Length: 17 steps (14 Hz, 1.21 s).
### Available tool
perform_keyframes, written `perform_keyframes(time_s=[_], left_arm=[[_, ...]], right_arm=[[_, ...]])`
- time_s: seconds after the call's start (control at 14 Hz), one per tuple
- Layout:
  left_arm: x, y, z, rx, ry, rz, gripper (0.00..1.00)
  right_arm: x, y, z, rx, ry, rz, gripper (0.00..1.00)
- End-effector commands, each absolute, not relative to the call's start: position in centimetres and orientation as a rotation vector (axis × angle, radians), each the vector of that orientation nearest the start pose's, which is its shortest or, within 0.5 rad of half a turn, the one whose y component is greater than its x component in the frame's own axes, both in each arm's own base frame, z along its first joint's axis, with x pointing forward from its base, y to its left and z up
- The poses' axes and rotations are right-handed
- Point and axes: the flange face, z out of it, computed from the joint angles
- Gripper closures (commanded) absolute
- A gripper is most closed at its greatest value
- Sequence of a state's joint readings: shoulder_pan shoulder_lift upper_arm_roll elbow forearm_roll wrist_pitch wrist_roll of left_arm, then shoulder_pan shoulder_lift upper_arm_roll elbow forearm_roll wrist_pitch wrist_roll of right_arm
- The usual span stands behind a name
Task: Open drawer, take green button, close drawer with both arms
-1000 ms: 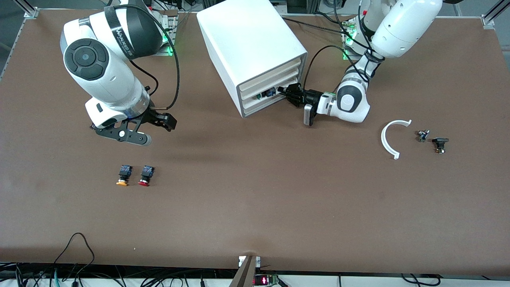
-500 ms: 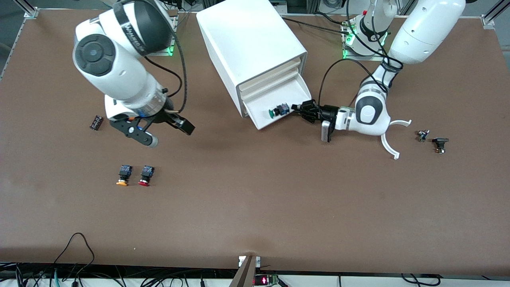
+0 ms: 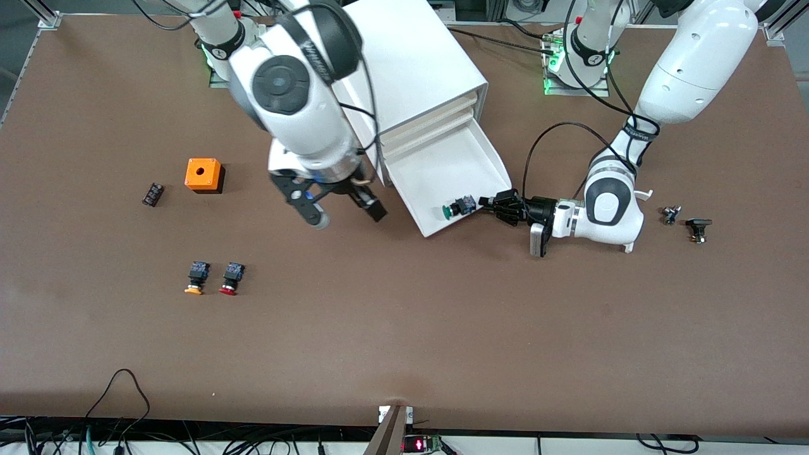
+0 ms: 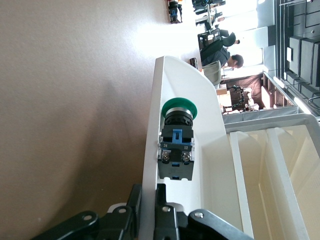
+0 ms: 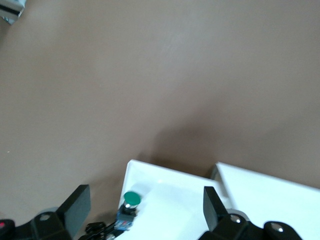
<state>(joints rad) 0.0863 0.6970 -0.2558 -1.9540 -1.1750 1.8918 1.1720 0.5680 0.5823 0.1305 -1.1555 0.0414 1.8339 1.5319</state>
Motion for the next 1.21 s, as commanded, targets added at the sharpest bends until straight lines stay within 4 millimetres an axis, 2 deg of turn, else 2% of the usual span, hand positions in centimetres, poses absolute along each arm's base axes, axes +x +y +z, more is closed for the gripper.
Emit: perform_keyframes(time_s=[0.0,0.07,0.21,0.29,0.43,0.64,0.93,1.14], left_arm=[[54.9,-15.6,12.9,1.847,-0.399,-0.112,0.47],[54.8,-15.4,13.0,1.846,-0.399,-0.11,0.0],[55.0,-15.4,14.1,1.825,-0.387,-0.131,0.0],[55.4,-15.3,15.4,1.833,-0.366,-0.146,0.0],[56.0,-15.0,18.8,1.886,-0.357,-0.231,0.0],[58.2,-12.8,25.0,1.953,-0.271,-0.448,0.0],[62.1,-9.8,33.6,2.238,-0.228,-0.7,0.0],[62.8,-9.3,36.6,2.427,-0.168,-0.788,0.0]], right_arm=[[55.8,51.0,43.1,-2.698,1.314,0.11,0.0],[54.7,52.8,41.1,-2.705,1.318,0.12,0.0],[53.7,54.5,38.7,-2.694,1.361,0.137,0.0],[53.2,55.4,38.4,-2.674,1.378,0.137,0.0],[52.3,57.1,37.1,-2.634,1.411,0.135,0.0],[51.9,59.1,35.2,-2.543,1.438,0.122,0.0],[51.2,61.1,31.7,-2.505,1.439,0.129,0.0],[50.5,62.1,29.8,-2.483,1.448,0.137,0.0]])
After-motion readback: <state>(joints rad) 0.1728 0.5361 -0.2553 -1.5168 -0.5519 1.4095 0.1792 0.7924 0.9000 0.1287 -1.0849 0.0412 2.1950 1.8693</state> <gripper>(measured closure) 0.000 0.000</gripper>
